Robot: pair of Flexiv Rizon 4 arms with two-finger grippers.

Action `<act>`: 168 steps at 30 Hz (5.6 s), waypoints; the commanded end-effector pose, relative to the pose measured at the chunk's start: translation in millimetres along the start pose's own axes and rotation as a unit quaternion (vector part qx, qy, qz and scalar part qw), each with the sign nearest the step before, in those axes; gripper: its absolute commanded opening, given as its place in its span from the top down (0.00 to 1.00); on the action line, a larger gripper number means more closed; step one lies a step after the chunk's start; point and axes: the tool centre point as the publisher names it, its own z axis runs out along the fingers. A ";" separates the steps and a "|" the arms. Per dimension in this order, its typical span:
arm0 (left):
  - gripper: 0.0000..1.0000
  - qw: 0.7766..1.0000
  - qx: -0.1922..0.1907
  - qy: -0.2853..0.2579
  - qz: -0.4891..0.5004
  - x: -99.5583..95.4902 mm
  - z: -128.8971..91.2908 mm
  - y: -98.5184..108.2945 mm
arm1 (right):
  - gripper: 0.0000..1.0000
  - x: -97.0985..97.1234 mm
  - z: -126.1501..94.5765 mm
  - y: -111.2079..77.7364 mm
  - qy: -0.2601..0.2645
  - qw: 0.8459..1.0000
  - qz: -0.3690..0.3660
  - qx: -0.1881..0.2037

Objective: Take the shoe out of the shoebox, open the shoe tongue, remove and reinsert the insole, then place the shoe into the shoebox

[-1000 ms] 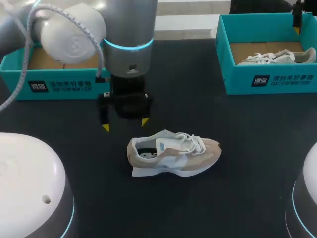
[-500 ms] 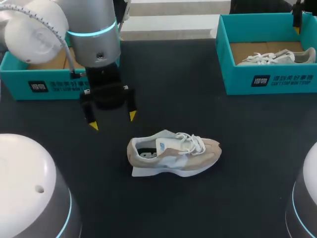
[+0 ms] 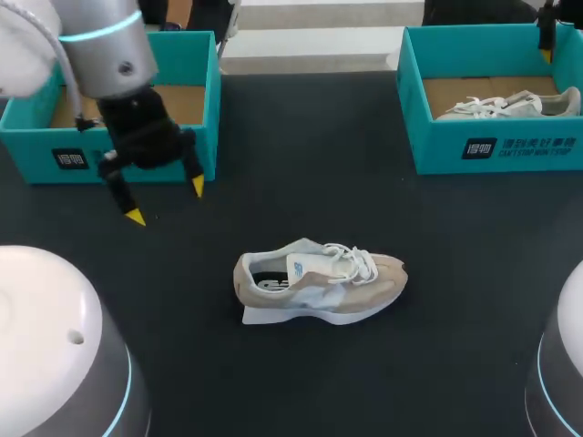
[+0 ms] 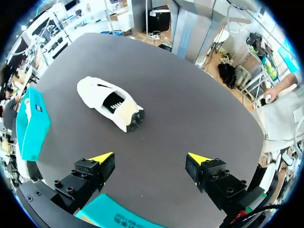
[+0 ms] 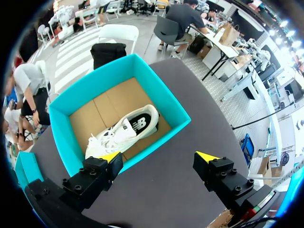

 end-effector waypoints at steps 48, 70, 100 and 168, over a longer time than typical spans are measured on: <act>0.00 0.812 0.400 -0.318 -0.282 63.7 54.5 15.4 | 0.00 -0.8 -0.1 -0.5 0.001 1.000 0.000 -0.001; 0.00 0.800 0.402 -0.325 -0.303 75.0 117.8 31.9 | 0.00 -0.8 -0.1 -0.5 0.001 1.000 0.000 -0.001; 0.00 0.804 0.399 -0.330 -0.294 48.3 137.0 13.4 | 0.00 -0.8 -0.1 -0.5 0.001 1.000 0.000 -0.001; 1.00 0.780 0.408 -0.368 -0.299 -84.1 196.2 -74.6 | 0.00 -0.8 -0.1 -0.5 0.001 1.000 0.000 -0.001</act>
